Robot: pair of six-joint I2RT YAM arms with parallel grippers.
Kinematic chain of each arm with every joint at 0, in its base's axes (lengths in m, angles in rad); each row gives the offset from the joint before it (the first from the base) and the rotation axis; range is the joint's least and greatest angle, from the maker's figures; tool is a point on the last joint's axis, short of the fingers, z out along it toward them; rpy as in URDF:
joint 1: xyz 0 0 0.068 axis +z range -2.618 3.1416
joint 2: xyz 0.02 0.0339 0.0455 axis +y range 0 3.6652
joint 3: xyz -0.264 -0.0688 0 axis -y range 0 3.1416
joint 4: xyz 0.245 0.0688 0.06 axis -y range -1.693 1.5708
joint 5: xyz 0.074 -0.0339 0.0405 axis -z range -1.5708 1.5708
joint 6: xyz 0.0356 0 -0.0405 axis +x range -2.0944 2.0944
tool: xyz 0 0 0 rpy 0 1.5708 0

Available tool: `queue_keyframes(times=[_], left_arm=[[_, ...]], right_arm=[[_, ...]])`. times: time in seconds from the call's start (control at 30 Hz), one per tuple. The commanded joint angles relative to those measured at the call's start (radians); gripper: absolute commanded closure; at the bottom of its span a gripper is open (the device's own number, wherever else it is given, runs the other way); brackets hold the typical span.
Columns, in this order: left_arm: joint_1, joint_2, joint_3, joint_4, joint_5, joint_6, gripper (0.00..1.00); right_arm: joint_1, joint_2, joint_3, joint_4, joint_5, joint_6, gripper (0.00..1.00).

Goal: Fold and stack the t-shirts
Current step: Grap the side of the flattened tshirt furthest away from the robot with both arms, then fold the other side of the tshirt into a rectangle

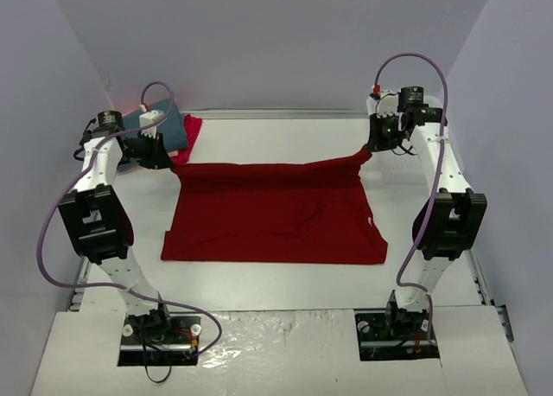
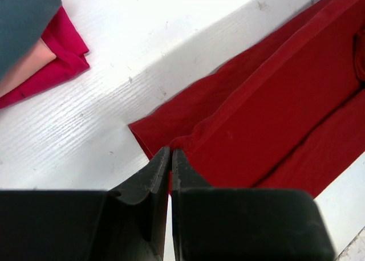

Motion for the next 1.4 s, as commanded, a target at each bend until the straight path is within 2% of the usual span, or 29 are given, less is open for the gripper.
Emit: queue_keyframes(times=[0.0,0.63,1.37], left_arm=[[0.023,-0.090,-0.034,-0.036,0.037,0.072,0.98],[0.060,-0.208,-0.238,-0.085,0.014,0.225,0.97],[0.071,-0.268,-0.361,-0.136,-0.003,0.337,0.98]], right_arm=[[-0.001,-0.101,-0.060,-0.055,-0.022,-0.025,1.00],[0.023,-0.333,-0.346,-0.129,-0.039,-0.103,1.00],[0.071,-0.408,-0.544,-0.147,-0.005,-0.168,1.00]])
